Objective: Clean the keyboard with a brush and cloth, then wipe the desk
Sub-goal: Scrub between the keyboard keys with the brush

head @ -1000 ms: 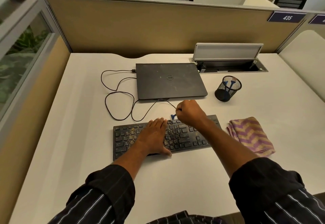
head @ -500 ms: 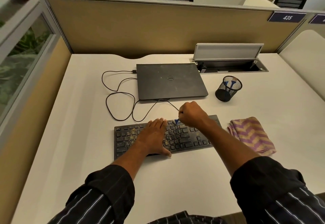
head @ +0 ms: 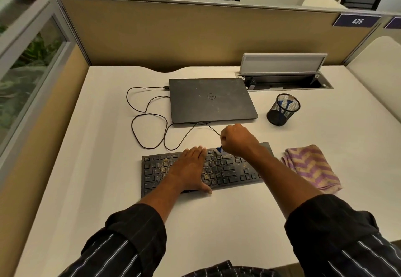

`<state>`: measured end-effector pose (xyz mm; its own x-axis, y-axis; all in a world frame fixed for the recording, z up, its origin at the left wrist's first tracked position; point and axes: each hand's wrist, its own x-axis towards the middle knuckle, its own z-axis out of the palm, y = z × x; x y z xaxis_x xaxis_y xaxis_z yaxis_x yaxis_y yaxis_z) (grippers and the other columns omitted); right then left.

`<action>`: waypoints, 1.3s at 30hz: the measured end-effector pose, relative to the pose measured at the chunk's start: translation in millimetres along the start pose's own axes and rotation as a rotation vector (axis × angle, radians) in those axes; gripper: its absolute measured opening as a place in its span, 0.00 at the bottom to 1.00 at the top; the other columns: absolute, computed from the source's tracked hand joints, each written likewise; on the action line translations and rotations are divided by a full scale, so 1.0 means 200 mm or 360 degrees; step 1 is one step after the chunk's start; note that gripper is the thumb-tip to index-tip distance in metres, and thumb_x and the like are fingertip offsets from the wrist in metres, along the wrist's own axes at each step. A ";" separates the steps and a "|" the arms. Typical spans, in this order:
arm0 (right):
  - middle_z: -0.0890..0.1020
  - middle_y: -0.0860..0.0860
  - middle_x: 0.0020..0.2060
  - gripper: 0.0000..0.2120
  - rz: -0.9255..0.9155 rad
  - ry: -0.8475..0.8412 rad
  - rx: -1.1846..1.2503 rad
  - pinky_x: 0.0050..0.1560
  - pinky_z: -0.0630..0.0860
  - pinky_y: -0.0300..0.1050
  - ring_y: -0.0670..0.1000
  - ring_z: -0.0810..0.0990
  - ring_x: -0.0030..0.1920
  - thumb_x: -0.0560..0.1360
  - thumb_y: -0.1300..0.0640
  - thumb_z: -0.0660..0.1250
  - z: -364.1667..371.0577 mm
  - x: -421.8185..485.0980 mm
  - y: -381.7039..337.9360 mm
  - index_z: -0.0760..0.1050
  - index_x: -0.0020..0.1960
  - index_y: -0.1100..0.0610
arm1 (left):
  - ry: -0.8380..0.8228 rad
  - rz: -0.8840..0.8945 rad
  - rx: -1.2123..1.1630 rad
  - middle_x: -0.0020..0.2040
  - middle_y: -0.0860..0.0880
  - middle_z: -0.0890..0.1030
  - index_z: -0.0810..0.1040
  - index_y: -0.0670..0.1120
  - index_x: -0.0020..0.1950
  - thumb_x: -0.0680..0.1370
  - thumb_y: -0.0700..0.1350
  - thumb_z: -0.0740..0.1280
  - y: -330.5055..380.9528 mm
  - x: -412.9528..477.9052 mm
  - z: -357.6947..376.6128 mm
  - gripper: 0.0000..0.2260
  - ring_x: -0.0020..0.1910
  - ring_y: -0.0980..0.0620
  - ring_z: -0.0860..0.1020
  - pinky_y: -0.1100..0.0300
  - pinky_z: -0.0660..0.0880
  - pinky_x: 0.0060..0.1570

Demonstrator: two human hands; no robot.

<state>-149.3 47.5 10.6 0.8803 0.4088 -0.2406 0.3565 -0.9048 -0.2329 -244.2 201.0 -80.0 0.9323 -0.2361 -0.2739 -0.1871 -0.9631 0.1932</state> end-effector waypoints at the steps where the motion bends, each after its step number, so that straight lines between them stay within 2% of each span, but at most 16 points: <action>1: 0.84 0.56 0.43 0.08 -0.0016 0.0012 0.0029 0.46 0.80 0.47 0.53 0.81 0.42 0.75 0.59 0.67 0.00 0.00 0.00 0.82 0.49 0.60 | -0.0002 -0.0001 0.0002 0.83 0.44 0.47 0.42 0.44 0.82 0.65 0.75 0.70 0.00 0.00 0.00 0.62 0.81 0.44 0.46 0.47 0.47 0.80; 5: 0.85 0.56 0.46 0.10 -0.0032 0.0027 0.0128 0.41 0.75 0.41 0.52 0.81 0.41 0.77 0.61 0.64 0.03 0.00 -0.02 0.83 0.52 0.60 | 0.0001 -0.0004 -0.0010 0.83 0.44 0.47 0.42 0.43 0.82 0.64 0.75 0.70 0.00 0.00 0.00 0.62 0.81 0.45 0.46 0.47 0.47 0.80; 8: 0.85 0.56 0.42 0.10 -0.0006 -0.0026 0.0154 0.43 0.81 0.46 0.52 0.82 0.39 0.75 0.62 0.64 0.07 -0.02 -0.03 0.84 0.48 0.62 | -0.0009 -0.0023 -0.0013 0.83 0.42 0.47 0.42 0.42 0.82 0.64 0.75 0.70 0.00 -0.01 -0.01 0.63 0.81 0.44 0.46 0.47 0.46 0.80; 11: 0.85 0.56 0.39 0.10 0.0015 0.0022 0.0179 0.42 0.82 0.47 0.52 0.81 0.37 0.73 0.62 0.63 0.05 -0.02 -0.05 0.84 0.44 0.61 | -0.0019 -0.0038 -0.0006 0.83 0.42 0.46 0.41 0.41 0.82 0.65 0.75 0.70 0.00 -0.02 -0.01 0.63 0.81 0.44 0.45 0.48 0.45 0.80; 15: 0.85 0.56 0.41 0.09 0.0043 0.0095 0.0194 0.43 0.80 0.46 0.54 0.81 0.39 0.74 0.60 0.65 0.03 -0.02 -0.06 0.83 0.46 0.61 | -0.0017 -0.0054 0.0002 0.83 0.42 0.46 0.41 0.41 0.82 0.64 0.76 0.69 -0.02 -0.03 -0.01 0.64 0.81 0.44 0.46 0.47 0.46 0.80; 21: 0.85 0.55 0.40 0.08 0.0131 0.0019 0.0168 0.45 0.82 0.49 0.53 0.82 0.39 0.72 0.62 0.65 0.04 -0.03 -0.05 0.83 0.45 0.62 | -0.0011 -0.0083 -0.0019 0.83 0.43 0.46 0.41 0.41 0.82 0.64 0.76 0.70 -0.04 -0.06 -0.01 0.63 0.81 0.45 0.45 0.48 0.47 0.80; 28: 0.85 0.57 0.49 0.10 -0.0039 0.0037 0.0099 0.44 0.77 0.42 0.53 0.82 0.45 0.76 0.60 0.66 0.04 -0.04 -0.12 0.83 0.55 0.61 | -0.0001 -0.0082 -0.0017 0.83 0.43 0.46 0.41 0.42 0.82 0.65 0.75 0.70 -0.05 -0.07 -0.01 0.62 0.81 0.44 0.45 0.48 0.46 0.80; 34: 0.84 0.57 0.48 0.10 -0.0123 -0.0022 -0.0059 0.50 0.80 0.46 0.54 0.82 0.46 0.74 0.59 0.70 0.03 -0.06 -0.14 0.83 0.53 0.61 | -0.0001 -0.0065 -0.0007 0.83 0.42 0.46 0.42 0.42 0.82 0.65 0.76 0.69 -0.06 -0.07 -0.01 0.62 0.81 0.44 0.46 0.47 0.47 0.80; 39: 0.84 0.58 0.51 0.12 -0.0153 0.0080 -0.0040 0.45 0.76 0.43 0.55 0.82 0.46 0.77 0.63 0.65 0.00 -0.03 -0.16 0.81 0.58 0.61 | 0.0007 -0.0058 0.0002 0.83 0.42 0.47 0.42 0.41 0.82 0.65 0.76 0.69 -0.06 -0.08 -0.01 0.62 0.81 0.44 0.47 0.48 0.47 0.80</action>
<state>-166.5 73.4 20.1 0.8561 0.4879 -0.1703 0.4472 -0.8646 -0.2291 -255.7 216.8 -76.7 0.9399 -0.2005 -0.2766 -0.1536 -0.9712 0.1819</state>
